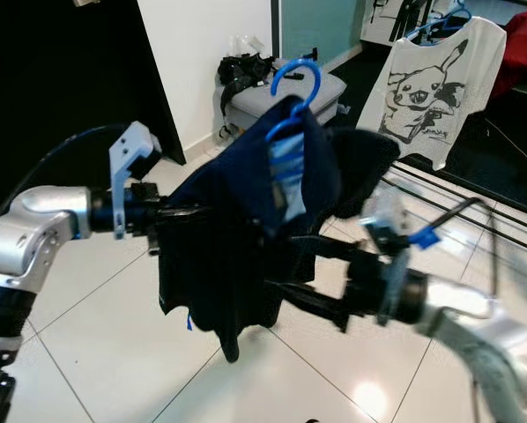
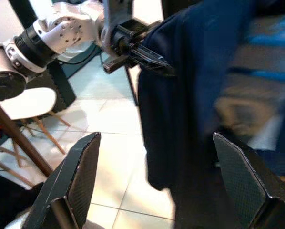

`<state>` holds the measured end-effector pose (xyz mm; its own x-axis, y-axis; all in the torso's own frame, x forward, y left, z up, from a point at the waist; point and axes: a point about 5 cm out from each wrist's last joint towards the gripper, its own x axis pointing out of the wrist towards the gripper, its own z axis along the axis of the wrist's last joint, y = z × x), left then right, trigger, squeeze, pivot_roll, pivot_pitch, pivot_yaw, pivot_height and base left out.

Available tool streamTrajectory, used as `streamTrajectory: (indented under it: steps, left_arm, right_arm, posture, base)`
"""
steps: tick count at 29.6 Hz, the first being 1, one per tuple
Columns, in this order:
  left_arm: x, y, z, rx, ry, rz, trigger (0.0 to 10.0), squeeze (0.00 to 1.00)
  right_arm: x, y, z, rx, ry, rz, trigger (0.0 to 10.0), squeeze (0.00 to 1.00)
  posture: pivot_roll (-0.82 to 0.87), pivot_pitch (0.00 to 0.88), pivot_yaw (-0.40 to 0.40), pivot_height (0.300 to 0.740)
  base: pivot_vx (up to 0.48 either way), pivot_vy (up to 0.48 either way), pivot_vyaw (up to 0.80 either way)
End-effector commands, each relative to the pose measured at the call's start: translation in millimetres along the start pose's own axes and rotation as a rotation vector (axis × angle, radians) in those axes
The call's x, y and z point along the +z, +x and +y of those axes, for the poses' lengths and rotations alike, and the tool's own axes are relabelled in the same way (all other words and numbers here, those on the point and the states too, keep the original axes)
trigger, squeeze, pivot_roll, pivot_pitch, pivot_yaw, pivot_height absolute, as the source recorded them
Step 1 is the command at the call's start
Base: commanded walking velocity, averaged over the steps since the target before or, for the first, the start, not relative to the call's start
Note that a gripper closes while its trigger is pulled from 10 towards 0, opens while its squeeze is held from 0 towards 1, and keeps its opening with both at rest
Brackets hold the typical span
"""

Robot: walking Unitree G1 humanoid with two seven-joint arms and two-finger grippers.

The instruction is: Hang hanger

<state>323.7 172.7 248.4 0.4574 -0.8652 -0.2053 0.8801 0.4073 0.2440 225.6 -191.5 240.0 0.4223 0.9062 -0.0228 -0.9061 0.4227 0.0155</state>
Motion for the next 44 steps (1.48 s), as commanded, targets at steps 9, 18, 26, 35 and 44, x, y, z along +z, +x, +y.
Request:
streamTrajectory:
  steps: [9,18,26,35,44]
  left_arm:
    - [4,-15.0,-1.1,-0.093,0.089,0.038,10.0,0.0]
    - [10,-18.9,-12.8,-0.252,0.137,0.056,10.0,0.0]
    - [17,-15.0,-28.0,-0.412,0.184,0.056,10.0,0.0]
    - [27,0.4,-37.0,-0.495,0.222,0.01,10.0,0.0]
    - [34,6.0,-40.3,-0.528,0.249,-0.008,10.0,0.0]
  right_arm:
    - [41,-46.9,-3.3,-0.027,-0.142,-0.007,10.0,0.0]
    - [58,-62.6,-12.8,-0.062,-0.195,0.006,10.0,0.0]
    - [62,-58.6,-14.3,0.022,-0.216,0.092,10.0,0.0]
    - [43,-39.2,-9.2,0.172,-0.181,0.216,10.0,0.0]
    - [32,-31.2,-7.6,0.253,-0.152,0.302,0.0,0.0]
  posture:
    - [0.01,0.126,0.03,0.74]
    - [0.02,0.121,0.024,0.74]
    - [0.01,0.115,0.02,0.74]
    - [0.01,0.102,0.015,0.74]
    - [0.01,0.083,0.013,0.74]
  base:
    - [0.0,0.0,0.0]
    - [0.0,0.0,0.0]
    - [0.0,0.0,0.0]
    - [0.0,0.0,0.0]
    - [0.0,0.0,0.0]
